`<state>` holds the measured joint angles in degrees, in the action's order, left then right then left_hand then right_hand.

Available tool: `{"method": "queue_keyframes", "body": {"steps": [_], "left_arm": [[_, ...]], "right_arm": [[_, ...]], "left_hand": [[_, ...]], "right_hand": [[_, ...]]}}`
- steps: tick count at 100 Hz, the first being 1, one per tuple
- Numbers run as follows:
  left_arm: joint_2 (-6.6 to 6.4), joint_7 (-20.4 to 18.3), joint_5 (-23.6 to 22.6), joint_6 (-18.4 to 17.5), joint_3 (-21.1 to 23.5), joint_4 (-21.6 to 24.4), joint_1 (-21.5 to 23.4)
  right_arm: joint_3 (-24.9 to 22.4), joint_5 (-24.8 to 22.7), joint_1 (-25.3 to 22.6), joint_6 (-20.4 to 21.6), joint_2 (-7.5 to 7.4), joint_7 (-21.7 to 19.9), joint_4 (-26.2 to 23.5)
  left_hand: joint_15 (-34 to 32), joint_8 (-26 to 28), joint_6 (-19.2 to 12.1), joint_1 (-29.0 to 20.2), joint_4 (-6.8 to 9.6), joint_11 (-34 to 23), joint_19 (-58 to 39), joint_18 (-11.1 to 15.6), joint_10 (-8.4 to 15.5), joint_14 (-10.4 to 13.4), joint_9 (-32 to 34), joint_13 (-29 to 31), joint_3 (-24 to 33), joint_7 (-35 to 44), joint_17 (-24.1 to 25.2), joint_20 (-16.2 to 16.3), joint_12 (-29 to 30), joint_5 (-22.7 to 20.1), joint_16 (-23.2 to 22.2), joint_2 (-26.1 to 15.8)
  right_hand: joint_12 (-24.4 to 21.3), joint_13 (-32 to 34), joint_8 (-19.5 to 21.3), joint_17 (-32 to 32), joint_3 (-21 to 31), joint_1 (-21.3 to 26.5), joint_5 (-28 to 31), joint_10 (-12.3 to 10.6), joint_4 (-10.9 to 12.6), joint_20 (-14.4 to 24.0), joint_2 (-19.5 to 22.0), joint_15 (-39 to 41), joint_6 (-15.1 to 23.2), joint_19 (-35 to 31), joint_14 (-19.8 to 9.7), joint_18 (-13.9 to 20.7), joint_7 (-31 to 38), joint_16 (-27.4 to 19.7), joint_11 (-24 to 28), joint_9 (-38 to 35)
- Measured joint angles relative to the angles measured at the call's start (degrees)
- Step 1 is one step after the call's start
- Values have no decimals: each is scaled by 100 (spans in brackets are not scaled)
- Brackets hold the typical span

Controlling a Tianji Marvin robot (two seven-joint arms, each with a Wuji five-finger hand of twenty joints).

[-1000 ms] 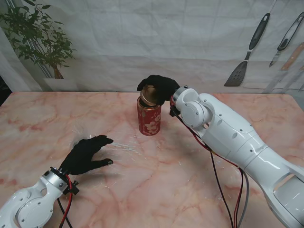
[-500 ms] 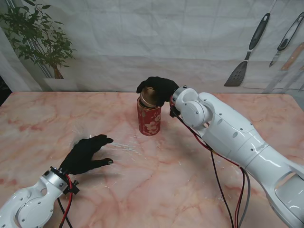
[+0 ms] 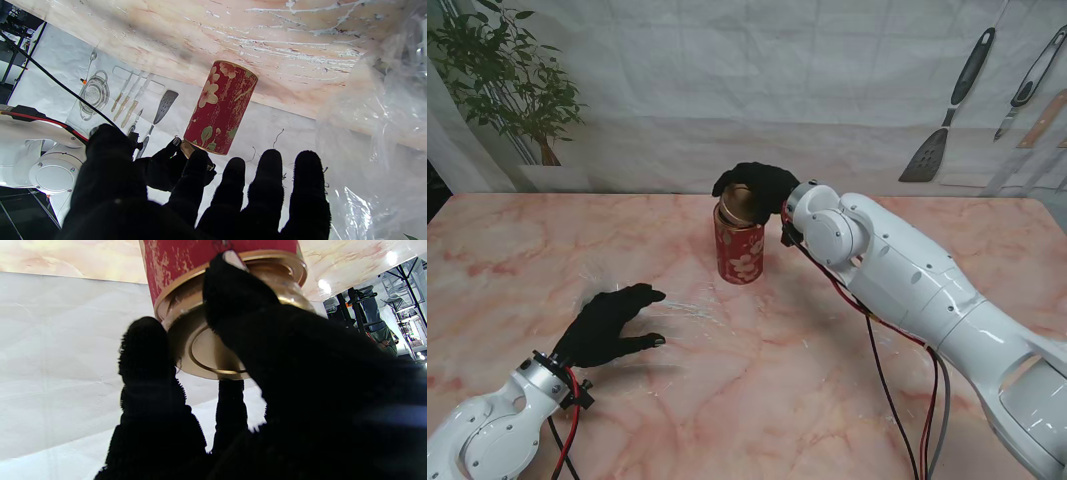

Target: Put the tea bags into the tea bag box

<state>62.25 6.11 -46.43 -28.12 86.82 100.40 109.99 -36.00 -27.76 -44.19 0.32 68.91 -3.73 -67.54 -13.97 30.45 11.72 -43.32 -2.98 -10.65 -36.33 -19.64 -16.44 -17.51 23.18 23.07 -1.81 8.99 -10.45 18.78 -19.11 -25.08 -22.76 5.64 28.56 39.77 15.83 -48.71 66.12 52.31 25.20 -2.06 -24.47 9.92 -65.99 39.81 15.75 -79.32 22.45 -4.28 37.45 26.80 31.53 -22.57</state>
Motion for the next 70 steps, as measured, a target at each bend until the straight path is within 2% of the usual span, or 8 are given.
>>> {"method": "queue_keyframes", "body": {"steps": [18, 28, 32, 38, 48, 56, 60, 70], "left_arm": [[0, 0, 4, -1, 4, 0, 1], [0, -2, 5, -2, 5, 0, 1], [0, -6, 5, -2, 6, 0, 1], [0, -12, 6, -2, 8, 0, 1], [0, -13, 6, -2, 10, 0, 1], [0, -13, 7, -3, 10, 0, 1], [0, -12, 7, -3, 11, 0, 1], [0, -12, 7, -7, 16, 0, 3]], "right_arm": [[13, 115, 49, -16, 6, -152, 11], [28, 132, 81, -30, 2, -225, 8], [35, 132, 90, -33, -1, -238, 9], [40, 131, 98, -38, -4, -258, 9], [50, 128, 115, -50, -12, -308, 10], [71, 128, 144, -59, -23, -347, 11], [81, 129, 154, -62, -25, -356, 18], [102, 156, 172, -69, -24, -385, 50]], "left_hand": [[0, 0, -1, 0, 0, 0, 0, 1, 0, 0, 1, 0, 0, 0, -7, 0, 0, 0, 0, 0], [0, 0, -1, 0, 0, 0, 0, 1, 0, 0, 1, 0, 0, 0, -8, 0, 0, 0, 0, 0], [0, 0, -1, 0, 0, 0, 0, 1, 0, 0, 1, 0, 0, 0, -8, 0, 0, 0, 0, 0], [0, 0, -1, 0, 0, 0, 0, 2, 0, 0, 1, 0, 0, 0, -8, 0, 0, 0, 0, 0], [0, 0, -1, 0, 0, 0, 0, 2, 0, 0, 1, 0, 0, 0, -9, 0, 0, 0, 0, 0], [0, 0, -1, 0, 0, 0, 0, 2, 0, 0, 1, 0, 0, 0, -9, 0, 0, 0, 0, 0], [0, 0, -1, 0, 0, 0, 0, 2, 0, 0, 1, 0, 0, 0, -9, 0, 0, 0, 0, 0], [0, 0, -3, 0, 0, -7, 0, 2, 0, 0, 56, 1, 0, 0, -9, 0, 0, 0, 0, 0]], "right_hand": [[0, 0, -10, 0, -46, 0, 0, 0, 28, 0, 1, 0, 0, 30, 0, -9, -32, 21, 0, 0], [0, 1, -51, 0, -209, -24, 0, 0, 330, 39, 48, 0, 0, 161, -16, -10, -68, 90, -4, -1], [0, 2, -57, 3, -286, -157, -8, 0, 600, 110, 77, -1, 0, 211, -61, -10, -163, 150, -64, -1], [0, 4, -59, 7, -346, -195, -30, 0, 619, 131, 139, -1, 0, 300, -107, -10, -227, 170, -117, -1], [0, 6, -63, 20, -585, -383, -55, 0, 934, 808, 298, -1, 0, 594, -227, -10, -439, 254, -185, -1], [18, 8, -72, 76, -1128, -744, -166, 82, 1190, 1487, 678, 94, -23, 851, -561, -10, -691, 307, -188, -3], [24, 8, -81, 117, -1403, -900, -233, 139, 1353, 1597, 879, 175, -62, 939, -708, -10, -822, 308, -188, -4], [83, 13, -141, 454, -1647, -1393, -402, 375, 1364, 1711, 1360, 305, -263, 957, -1026, -120, -1004, 341, -172, -5]]}}
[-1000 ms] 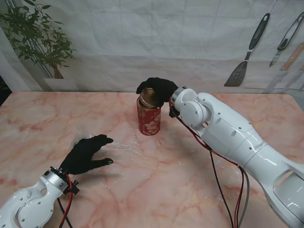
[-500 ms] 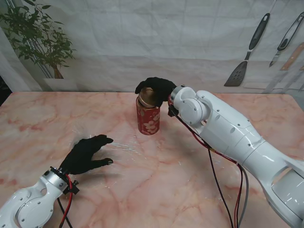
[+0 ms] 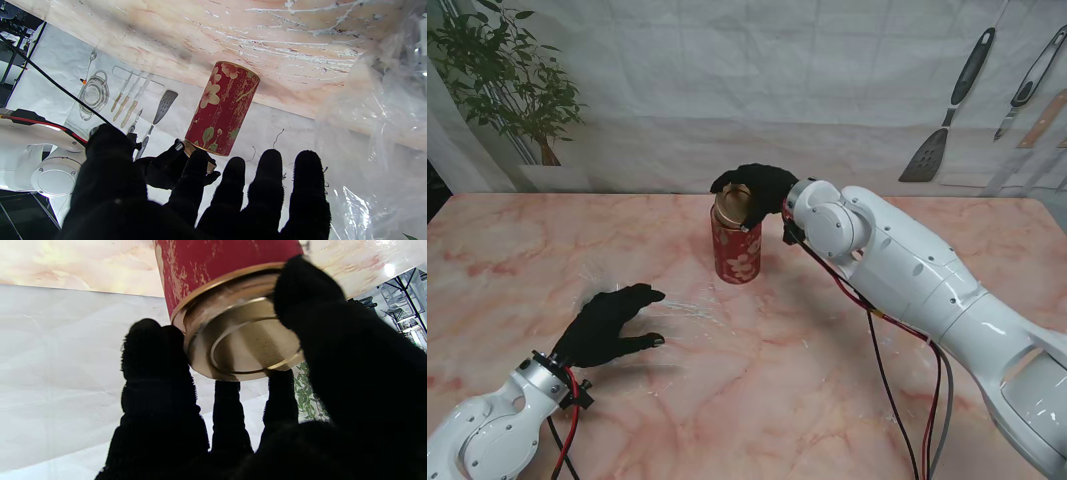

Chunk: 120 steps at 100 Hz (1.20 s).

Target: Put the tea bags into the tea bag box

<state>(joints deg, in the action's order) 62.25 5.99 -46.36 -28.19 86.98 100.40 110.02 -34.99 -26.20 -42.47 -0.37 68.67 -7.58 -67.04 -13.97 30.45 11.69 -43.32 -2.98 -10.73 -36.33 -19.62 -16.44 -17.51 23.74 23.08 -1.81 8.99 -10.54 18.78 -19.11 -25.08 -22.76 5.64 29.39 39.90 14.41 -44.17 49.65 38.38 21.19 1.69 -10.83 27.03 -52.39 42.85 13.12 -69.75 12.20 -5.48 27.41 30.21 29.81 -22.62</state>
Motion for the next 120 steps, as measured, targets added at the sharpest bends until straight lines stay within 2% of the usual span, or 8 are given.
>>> {"method": "queue_keyframes", "body": {"steps": [7, 24, 56, 120], "left_arm": [[0, -2, 1, -8, 9, 0, 2], [0, -27, 5, -27, 33, 3, 8], [0, -8, 4, -78, 29, -2, 3], [-1, -4, 2, -101, 24, -13, -3]], "right_arm": [[17, 11, 13, -15, 1, -16, 19], [45, 28, 55, -93, -1, -153, 23], [45, 58, 60, -163, -19, -245, 14], [142, 73, 119, -279, -16, -289, 21]], "left_hand": [[0, 0, -14, 0, 0, 0, 0, 1, 0, 1, 0, 1, 0, 0, -1, 0, 0, 0, 0, 0], [0, 0, -54, 0, 0, 0, 0, 2, 1, 1, 0, 18, 0, 0, -1, 0, 0, 0, 0, 0], [0, 0, -54, 0, 0, 0, 0, 6, 1, 2, 0, 18, 0, 0, -10, 0, 0, 0, 0, -1], [0, 0, -56, 0, 0, 0, 0, 10, 2, 4, 0, 19, 0, 7, -11, 0, 0, 0, 0, -1]], "right_hand": [[6, 1, -9, 152, -119, -141, -60, 139, 0, 3, 194, 101, -129, 27, -55, -46, -46, 38, 29, 0], [8, 7, -21, 360, -304, -341, -119, 288, -6, 62, 525, 107, -258, 73, -198, -53, -141, 39, 49, 0], [9, 7, -21, 561, -338, -573, -123, 430, -13, 132, 748, 119, -351, 74, -274, -62, -160, 48, 110, 2], [73, 3, 1, 654, -351, -938, -123, 519, -13, 204, 965, 175, -415, 74, -319, -64, -187, 117, 329, 2]]}}
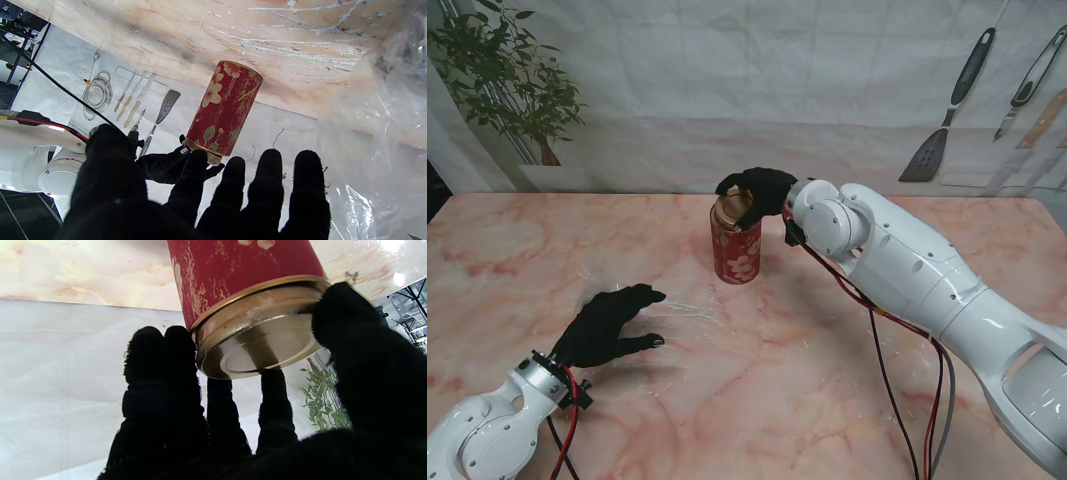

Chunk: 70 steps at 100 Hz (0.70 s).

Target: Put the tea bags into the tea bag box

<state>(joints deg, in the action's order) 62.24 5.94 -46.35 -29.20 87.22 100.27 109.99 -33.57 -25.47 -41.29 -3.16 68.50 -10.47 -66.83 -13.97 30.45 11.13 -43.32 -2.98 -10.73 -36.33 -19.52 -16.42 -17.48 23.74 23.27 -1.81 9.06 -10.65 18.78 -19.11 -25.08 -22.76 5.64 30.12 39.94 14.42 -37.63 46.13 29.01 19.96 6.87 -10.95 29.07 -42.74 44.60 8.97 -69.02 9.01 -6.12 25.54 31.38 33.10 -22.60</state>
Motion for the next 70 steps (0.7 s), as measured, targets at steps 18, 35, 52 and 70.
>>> {"method": "queue_keyframes", "body": {"steps": [18, 35, 52, 70], "left_arm": [[0, 6, 0, -7, -3, -5, -4], [0, 11, -2, -7, -5, -8, -5], [0, 11, 2, -12, -6, -11, -5], [0, 6, 7, -18, -6, -17, -7]], "right_arm": [[63, -15, 42, -47, -3, -73, -7], [96, -6, 65, -74, -5, -115, -4], [137, -5, 94, -120, -9, -176, -5], [173, -82, 123, -162, -27, -257, -40]], "left_hand": [[0, 0, 0, 0, 0, 0, 0, 1, 0, 1, 0, 0, 0, 1, 0, 0, 0, 0, 0, 0], [0, 0, 0, 0, 0, 0, 0, 1, 0, 1, 0, 0, 0, 1, 0, 0, 0, 0, 0, 0], [0, 0, 0, 0, 0, 0, 0, 2, 0, 1, 0, 0, 0, 1, 0, 0, 0, 0, 0, 0], [0, 0, 0, 0, 0, 0, 0, 2, 1, 1, 0, 0, 0, 1, -1, 0, 0, 0, 0, 0]], "right_hand": [[11, -101, 55, 95, -2, -222, 0, 26, 124, 2, 149, 14, -10, 0, 0, -4, -133, 3, 36, 0], [103, -269, 139, 285, -2, -491, -7, 72, 303, 18, 350, 14, -83, 0, -1, -65, -315, 3, 156, 99], [152, -498, 282, 511, -2, -639, -184, 88, 378, 89, 569, -14, -101, 0, -1, -80, -417, 8, 159, 256], [153, -701, 449, 737, -55, -713, -285, 35, 432, 157, 713, -177, -102, 18, -5, -195, -623, 15, 159, 448]]}}
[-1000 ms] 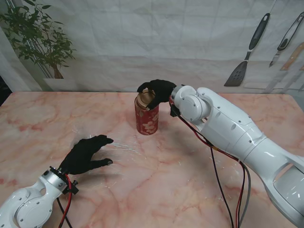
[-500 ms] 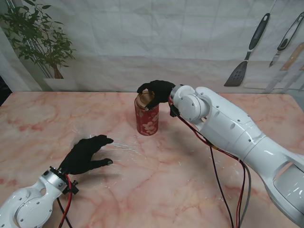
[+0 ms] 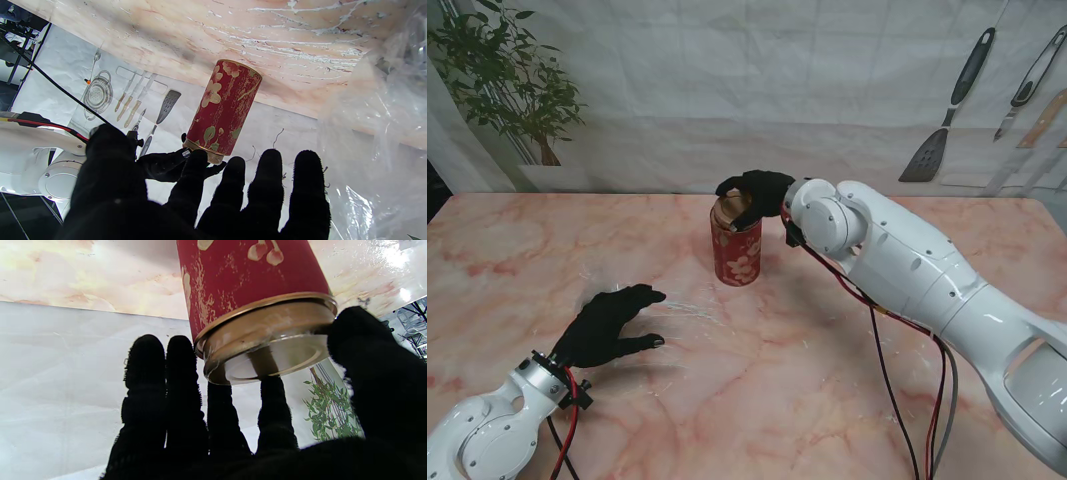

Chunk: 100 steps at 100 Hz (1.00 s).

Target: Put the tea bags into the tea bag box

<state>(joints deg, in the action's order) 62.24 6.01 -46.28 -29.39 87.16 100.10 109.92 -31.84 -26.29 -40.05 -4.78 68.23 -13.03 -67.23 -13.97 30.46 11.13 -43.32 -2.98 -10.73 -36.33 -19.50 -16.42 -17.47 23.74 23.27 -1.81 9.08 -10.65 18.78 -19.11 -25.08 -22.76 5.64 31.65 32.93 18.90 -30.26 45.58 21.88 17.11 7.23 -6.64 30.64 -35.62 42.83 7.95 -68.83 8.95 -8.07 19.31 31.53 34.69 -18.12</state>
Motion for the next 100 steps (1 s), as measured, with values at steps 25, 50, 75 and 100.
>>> {"method": "queue_keyframes", "body": {"steps": [25, 50, 75, 100], "left_arm": [[-3, -24, 16, -7, -21, -17, -21], [-4, -47, 19, -17, -29, -17, -31], [-6, -54, 19, -20, -29, -17, -32], [-7, -67, 26, -29, -28, -20, -34]], "right_arm": [[-8, -28, -16, -1, -5, 16, 16], [-66, -30, -79, 15, 11, 204, 106], [-39, -7, -70, 26, 44, 268, 184], [17, -19, -45, 26, 70, 308, 242]], "left_hand": [[0, 0, 0, 0, 0, 0, 0, 1, 1, 0, 0, 0, 0, 0, 0, 0, 0, 0, 0, 0], [0, 0, 0, 0, 0, 0, 0, 1, 1, 1, 0, 0, 0, 0, 0, 0, 0, 0, 0, 0], [0, 0, -1, 0, 0, 0, 0, 1, 1, 1, 0, 0, 0, 0, -1, 0, 0, 0, 0, 0], [0, 1, -1, 0, 0, 0, 0, 2, 2, 1, 0, 0, 0, 0, -1, 0, 0, 0, 0, 0]], "right_hand": [[0, -225, 307, 219, -71, -82, -245, -4, 152, 143, 198, -114, 3, 132, -1, -136, -168, 4, -126, 347], [0, -289, 633, 270, -71, -206, -218, 11, 152, 150, 201, -118, 7, 154, -1, -145, -427, 16, -131, 533], [-3, -380, 802, 319, -137, -196, -309, 79, 205, 165, 226, -118, 80, 155, 6, -215, -658, 65, -131, 557], [-47, -505, 950, 457, -702, -554, -385, 161, 262, 218, 298, -190, 73, 259, 147, -356, -1057, 73, -231, 626]]}}
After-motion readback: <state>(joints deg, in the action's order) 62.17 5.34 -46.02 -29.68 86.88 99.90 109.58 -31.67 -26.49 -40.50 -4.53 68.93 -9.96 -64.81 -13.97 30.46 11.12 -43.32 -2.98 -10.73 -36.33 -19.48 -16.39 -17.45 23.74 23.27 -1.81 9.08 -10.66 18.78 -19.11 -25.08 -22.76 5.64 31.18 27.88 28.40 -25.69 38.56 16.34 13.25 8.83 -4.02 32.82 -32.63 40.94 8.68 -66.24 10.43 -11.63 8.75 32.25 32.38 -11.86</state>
